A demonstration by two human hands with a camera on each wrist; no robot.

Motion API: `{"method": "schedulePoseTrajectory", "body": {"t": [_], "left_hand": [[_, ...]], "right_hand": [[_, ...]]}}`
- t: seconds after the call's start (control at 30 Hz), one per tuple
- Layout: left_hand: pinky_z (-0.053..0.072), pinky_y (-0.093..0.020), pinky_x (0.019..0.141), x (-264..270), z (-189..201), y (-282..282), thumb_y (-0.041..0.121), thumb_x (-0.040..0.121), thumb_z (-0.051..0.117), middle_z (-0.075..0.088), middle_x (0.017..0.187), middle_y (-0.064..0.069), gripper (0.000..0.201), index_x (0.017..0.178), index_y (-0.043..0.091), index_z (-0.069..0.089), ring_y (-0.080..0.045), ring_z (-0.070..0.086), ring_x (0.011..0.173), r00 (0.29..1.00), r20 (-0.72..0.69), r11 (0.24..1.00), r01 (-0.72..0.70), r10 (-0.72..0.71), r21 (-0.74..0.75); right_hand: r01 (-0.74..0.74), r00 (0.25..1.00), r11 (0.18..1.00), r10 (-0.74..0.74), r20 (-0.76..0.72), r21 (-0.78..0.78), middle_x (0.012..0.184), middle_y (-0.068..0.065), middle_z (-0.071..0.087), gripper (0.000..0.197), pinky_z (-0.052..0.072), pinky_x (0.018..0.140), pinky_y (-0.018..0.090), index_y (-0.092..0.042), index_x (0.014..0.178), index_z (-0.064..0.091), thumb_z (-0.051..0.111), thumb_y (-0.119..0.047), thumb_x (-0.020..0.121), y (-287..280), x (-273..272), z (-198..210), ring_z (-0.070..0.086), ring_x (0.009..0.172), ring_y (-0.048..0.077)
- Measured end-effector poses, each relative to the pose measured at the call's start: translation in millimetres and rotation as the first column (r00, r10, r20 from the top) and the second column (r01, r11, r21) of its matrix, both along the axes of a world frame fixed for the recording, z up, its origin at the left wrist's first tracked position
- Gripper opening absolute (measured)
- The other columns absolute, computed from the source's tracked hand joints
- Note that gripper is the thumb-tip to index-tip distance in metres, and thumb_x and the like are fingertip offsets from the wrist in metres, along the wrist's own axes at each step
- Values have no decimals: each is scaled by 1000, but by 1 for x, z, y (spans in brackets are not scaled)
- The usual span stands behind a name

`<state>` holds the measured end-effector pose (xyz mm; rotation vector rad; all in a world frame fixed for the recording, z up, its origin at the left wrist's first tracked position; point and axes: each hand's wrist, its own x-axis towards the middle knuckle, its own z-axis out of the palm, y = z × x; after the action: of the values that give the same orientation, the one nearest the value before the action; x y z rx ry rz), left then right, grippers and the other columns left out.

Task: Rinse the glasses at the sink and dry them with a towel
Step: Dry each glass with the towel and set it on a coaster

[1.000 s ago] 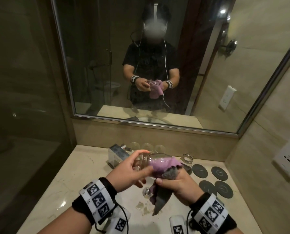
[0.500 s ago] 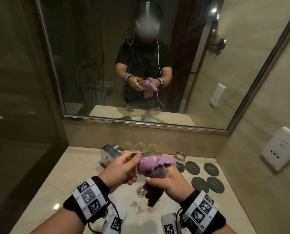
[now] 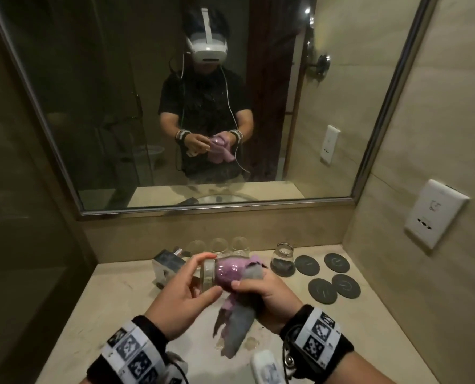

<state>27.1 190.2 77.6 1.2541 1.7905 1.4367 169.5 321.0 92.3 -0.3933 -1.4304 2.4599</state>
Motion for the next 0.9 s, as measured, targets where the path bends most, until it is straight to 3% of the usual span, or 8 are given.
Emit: {"method": "schedulePoseTrajectory", "body": {"t": [0.07,0.23,0.37,0.43,0.57,0.67,0.77,0.9], "left_hand": [[57,-47,75,-3,0,-2,48,76,72,68,105,-1,51,122,46,50,-37,64,85,999,-53,1000,12,-12,-3],[46,-27,46,-10,11,2,47,78,65,60,92,-11,40,107,19,60,-24,57,58,899,433,998,-56,68,-41],[57,-36,74,-8,11,-7,30,80,74,67,107,1,46,122,34,54,-19,68,83,1000,-20,1000,-6,5,-26],[58,-35,73,-8,11,-7,29,82,72,66,110,1,47,124,37,52,-21,68,86,994,-108,1000,-2,1,-5],[49,-30,50,-7,13,1,72,49,79,65,99,-8,85,115,22,59,-24,63,62,926,373,998,-57,62,-25],[57,-34,64,-2,12,0,55,68,77,65,107,-3,57,115,28,58,-21,69,76,979,197,999,-53,53,-4],[57,-36,83,3,4,-2,30,82,74,62,118,3,43,117,44,53,-16,67,97,992,-125,999,22,-18,29],[55,-31,58,7,10,5,64,76,64,67,105,-8,53,117,32,55,-22,70,71,982,176,997,-66,72,-40]], "right_hand": [[-45,999,994,43,-22,-96,101,28,58,56,55,71,41,9,126,49,69,0,75,0,0,-2,62,69,31],[0,1000,995,-2,14,100,88,25,63,36,55,70,44,8,112,61,66,-1,77,-9,-7,1,62,65,31],[17,1000,997,-18,-16,-75,113,36,57,47,57,75,41,14,119,54,65,2,75,-10,-7,-1,65,84,35],[54,998,988,-59,-35,-141,116,32,57,49,56,76,39,14,121,53,65,0,75,-7,-7,-3,63,92,33],[73,997,996,-73,-3,55,105,24,65,35,55,83,36,10,109,62,66,-5,78,-7,-8,1,65,90,27],[83,996,994,-84,6,72,110,24,66,32,49,97,43,6,107,64,67,-12,82,-4,-6,1,63,100,31],[113,994,981,-112,18,-156,116,30,62,36,46,98,47,4,111,63,65,-22,86,-2,-3,2,60,104,37],[134,991,987,-131,38,-87,115,33,61,30,42,103,52,3,100,70,65,-23,86,-2,-3,2,60,104,41]]}}
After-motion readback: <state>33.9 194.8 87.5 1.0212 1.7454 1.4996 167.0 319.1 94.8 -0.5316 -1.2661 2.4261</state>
